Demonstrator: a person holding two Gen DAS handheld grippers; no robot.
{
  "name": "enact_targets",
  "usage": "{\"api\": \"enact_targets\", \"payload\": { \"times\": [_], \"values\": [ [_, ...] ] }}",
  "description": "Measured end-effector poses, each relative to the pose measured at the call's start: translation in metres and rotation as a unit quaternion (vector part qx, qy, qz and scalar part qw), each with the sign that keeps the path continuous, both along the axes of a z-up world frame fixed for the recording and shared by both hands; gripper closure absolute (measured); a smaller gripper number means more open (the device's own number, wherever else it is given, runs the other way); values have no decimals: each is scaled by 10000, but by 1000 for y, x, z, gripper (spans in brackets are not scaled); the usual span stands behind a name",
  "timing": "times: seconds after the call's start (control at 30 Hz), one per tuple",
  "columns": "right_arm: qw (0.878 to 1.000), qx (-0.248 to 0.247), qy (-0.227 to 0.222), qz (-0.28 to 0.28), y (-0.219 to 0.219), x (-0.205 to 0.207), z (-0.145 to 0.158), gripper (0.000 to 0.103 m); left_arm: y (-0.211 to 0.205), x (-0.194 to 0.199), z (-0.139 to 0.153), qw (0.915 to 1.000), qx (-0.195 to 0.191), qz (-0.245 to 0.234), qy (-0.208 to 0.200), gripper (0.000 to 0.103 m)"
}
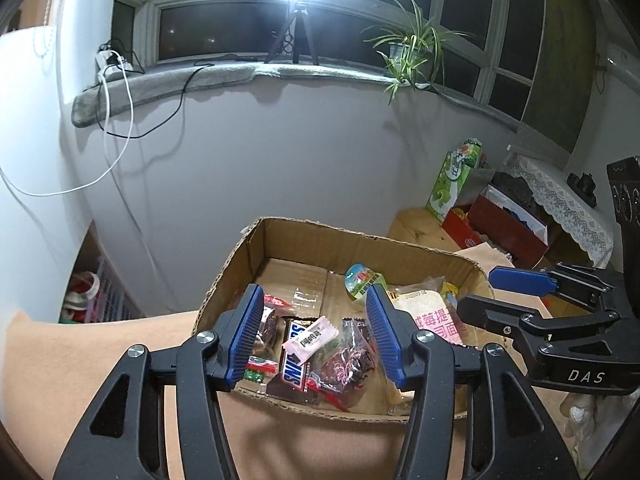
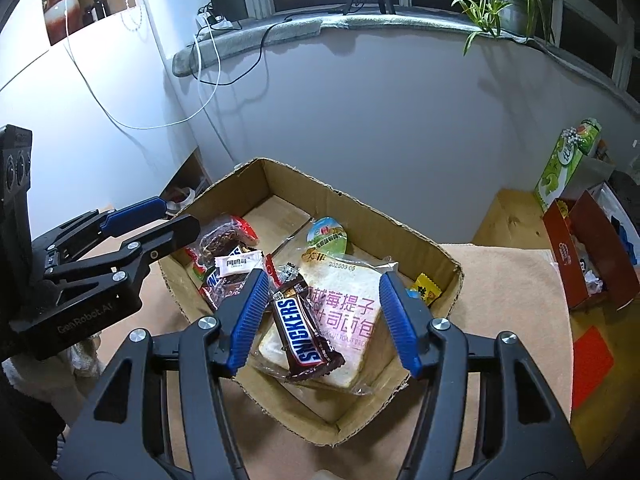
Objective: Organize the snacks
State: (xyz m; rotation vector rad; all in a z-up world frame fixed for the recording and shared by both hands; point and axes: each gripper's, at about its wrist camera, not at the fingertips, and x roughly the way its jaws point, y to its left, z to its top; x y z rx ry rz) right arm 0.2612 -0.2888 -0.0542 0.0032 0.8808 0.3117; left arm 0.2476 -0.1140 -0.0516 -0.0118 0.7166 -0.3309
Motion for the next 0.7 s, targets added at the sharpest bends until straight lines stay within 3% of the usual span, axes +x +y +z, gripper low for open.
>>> {"api": "enact_targets", "payload": {
  "times": [0.27, 0.37, 0.57, 0.6, 0.67, 0.7],
  "values": [
    [9999, -24, -164, -42, 1, -15, 10, 42, 4, -14, 11, 9999, -66, 48, -139, 50],
    [9997, -55, -249, -58, 2, -22, 14, 42, 5, -22, 15, 9997, -85, 70, -213, 43],
    [9989, -123, -445, -123, 3, -40, 22, 42, 9, -39, 21, 9992, -120, 135, -346, 43],
    [9986, -131, -488, -151, 2, -44, 24, 41, 9, -41, 22, 9992, -140, 143, -355, 42],
    [9980, -101, -586, -204, 1, -52, 27, 17, 13, -48, 24, 9989, -196, 184, -382, 37],
    [9971, -80, -714, -250, 0, -59, 31, 16, 14, -50, 25, 9988, -206, 200, -405, 36]
  ]
}}
